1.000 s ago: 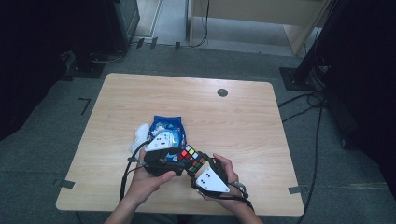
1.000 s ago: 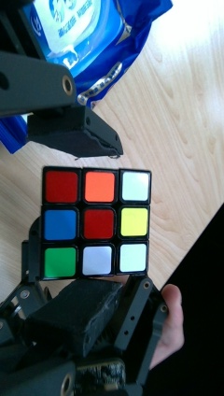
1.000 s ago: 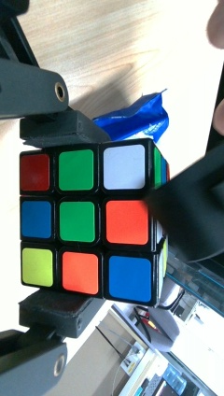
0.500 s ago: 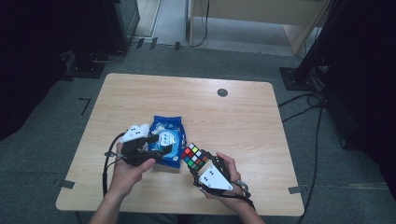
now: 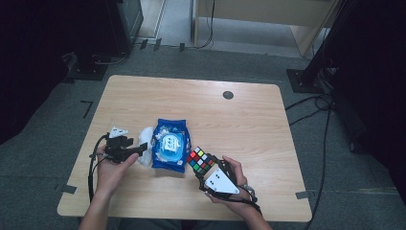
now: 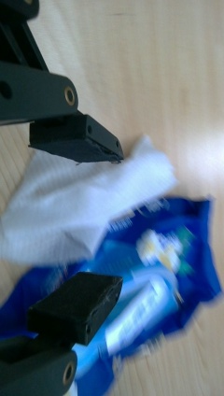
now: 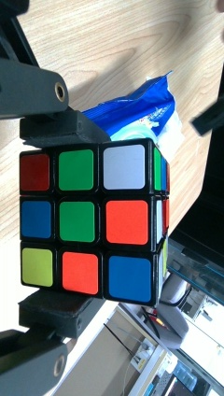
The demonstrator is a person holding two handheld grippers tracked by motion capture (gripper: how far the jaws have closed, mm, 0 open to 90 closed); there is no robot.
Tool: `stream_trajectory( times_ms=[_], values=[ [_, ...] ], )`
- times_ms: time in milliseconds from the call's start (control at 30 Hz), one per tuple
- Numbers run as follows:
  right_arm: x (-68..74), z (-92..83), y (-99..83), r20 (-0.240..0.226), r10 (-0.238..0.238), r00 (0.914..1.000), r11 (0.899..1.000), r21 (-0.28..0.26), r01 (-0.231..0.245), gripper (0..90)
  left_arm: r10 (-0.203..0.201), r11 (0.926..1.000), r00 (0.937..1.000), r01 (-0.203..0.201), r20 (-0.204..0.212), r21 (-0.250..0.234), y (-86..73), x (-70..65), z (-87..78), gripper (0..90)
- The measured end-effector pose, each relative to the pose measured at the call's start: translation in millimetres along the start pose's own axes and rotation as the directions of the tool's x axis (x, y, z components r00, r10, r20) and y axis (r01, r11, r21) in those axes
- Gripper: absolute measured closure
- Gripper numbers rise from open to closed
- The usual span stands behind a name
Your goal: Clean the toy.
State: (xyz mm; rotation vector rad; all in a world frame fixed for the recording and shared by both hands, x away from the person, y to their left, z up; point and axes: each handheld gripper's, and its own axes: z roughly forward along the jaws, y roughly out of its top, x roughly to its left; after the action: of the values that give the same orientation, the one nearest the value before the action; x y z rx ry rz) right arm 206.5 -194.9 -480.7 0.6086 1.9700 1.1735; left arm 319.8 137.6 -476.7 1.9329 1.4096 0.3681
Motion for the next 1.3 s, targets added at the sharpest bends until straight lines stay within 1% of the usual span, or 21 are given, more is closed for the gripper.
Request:
stream_trajectory(
  times_ms=[133,200,267,400,467,533,600,667,700,733,767,833,933,967,1000,1033,1067,1133,1167,1233,1300],
  values=[
    [0.2,0.0,-0.2,-0.004,0.001,1.0,1.0,0.002,-0.001,34.5,0.048,0.9973,0.9966,-0.045,-0.067,0.059,-6.7,-3.4,15.5,45.2],
    [-0.2,-0.1,-0.4,-0.002,0.003,1.0,1.0,0.003,-0.003,34.5,0.099,0.9923,0.9894,-0.09,-0.106,0.085,-9.6,-7.7,21.0,50.6],
    [-0.6,-0.1,-0.5,-0.002,0.004,1.0,1.0,0.003,-0.004,34.5,0.137,0.9879,0.9812,-0.125,-0.136,0.092,-11.8,-11.3,23.8,59.9],
    [-1.0,-0.4,-0.7,-0.002,0.003,1.0,1.0,0.001,-0.003,34.5,0.158,0.9871,0.9763,-0.153,-0.148,0.048,-12.1,-13.6,19.8,81.7],
    [-1.3,-0.7,-0.6,-0.001,0.003,1.0,1.0,0.001,-0.003,34.5,0.157,0.9876,0.9797,-0.156,-0.125,0.015,-10.5,-13.1,13.2,86.5],
    [-1.6,-0.9,-0.5,-0.001,0.006,1.0,1.0,0.0,-0.006,34.5,0.134,0.9897,0.988,-0.138,-0.076,-0.039,-7.7,-13.3,4.4,87.8],
    [-1.9,-0.7,-0.6,-0.001,0.007,1.0,1.0,0.0,-0.007,34.5,0.145,0.9841,0.9894,-0.145,-0.013,-0.102,-3.5,-17.7,-7.2,88.6],
    [-2.1,-0.4,-0.7,-0.002,0.01,1.0,1.0,0.001,-0.01,34.5,0.17,0.972,0.9836,-0.157,0.061,-0.175,1.4,-28.7,-20.0,88.9],
    [-2.1,-0.2,-0.7,-0.002,0.011,0.9999,1.0,0.001,-0.011,34.5,0.187,0.9636,0.9766,-0.161,0.106,-0.213,3.7,-36.3,-26.6,88.9],
    [-2.0,-0.1,-0.7,-0.003,0.013,0.9999,1.0,0.001,-0.013,34.5,0.214,0.9545,0.9645,-0.172,0.155,-0.243,6.1,-45.2,-32.4,88.9],
    [-1.8,0.1,-0.6,-0.004,0.014,0.9999,1.0,0.001,-0.014,34.5,0.236,0.9485,0.9471,-0.176,0.217,-0.263,8.3,-55.2,-37.1,88.9],
    [-1.1,0.3,-0.5,-0.006,0.014,0.9999,1.0,0.002,-0.014,34.5,0.282,0.9392,0.8884,-0.178,0.363,-0.294,10.7,-77.8,-44.1,88.8],
    [0.0,0.6,-0.3,-0.008,0.013,0.9999,1.0,0.002,-0.013,34.5,0.356,0.9212,0.8055,-0.217,0.474,-0.323,9.8,-115.3,-50.8,88.8],
    [0.3,0.4,-0.2,-0.009,0.011,0.9999,1.0,0.001,-0.011,34.5,0.375,0.9153,0.7819,-0.226,0.498,-0.333,8.4,-126.3,-52.3,88.7],
    [0.5,0.1,0.0,-0.008,0.011,0.9999,1.0,0.0,-0.011,34.5,0.388,0.9113,0.7626,-0.235,0.517,-0.339,7.0,-135.8,-53.3,88.6],
    [0.6,-0.1,0.1,-0.008,0.01,0.9999,1.0,-0.001,-0.01,34.5,0.399,0.9084,0.7481,-0.244,0.53,-0.34,5.6,-143.7,-53.7,88.5],
    [0.7,-0.4,0.2,-0.009,0.011,0.9999,1.0,-0.001,-0.011,34.5,0.413,0.9034,0.7392,-0.259,0.532,-0.342,4.2,-149.9,-53.5,88.5],
    [1.4,-0.4,0.3,-0.012,0.008,0.9999,1.0,-0.001,-0.008,34.5,0.426,0.8986,0.7366,-0.279,0.525,-0.339,2.0,-157.9,-51.4,88.3],
    [2.2,-0.3,0.5,-0.013,0.006,0.9999,1.0,-0.001,-0.006,34.5,0.429,0.8976,0.7414,-0.284,0.516,-0.337,1.0,-160.4,-49.8,88.3],
    [4.0,-0.3,1.5,-0.024,0.0,0.9997,1.0,-0.006,0.0,34.5,0.423,0.8994,0.7604,-0.287,0.493,-0.33,-0.3,-161.3,-46.6,88.2],
    [6.2,-0.6,2.7,-0.024,-0.016,0.9996,1.0,-0.014,0.016,34.5,0.403,0.908,0.7652,-0.266,0.502,-0.323,-0.1,-157.0,-44.1,88.1]
  ],
)
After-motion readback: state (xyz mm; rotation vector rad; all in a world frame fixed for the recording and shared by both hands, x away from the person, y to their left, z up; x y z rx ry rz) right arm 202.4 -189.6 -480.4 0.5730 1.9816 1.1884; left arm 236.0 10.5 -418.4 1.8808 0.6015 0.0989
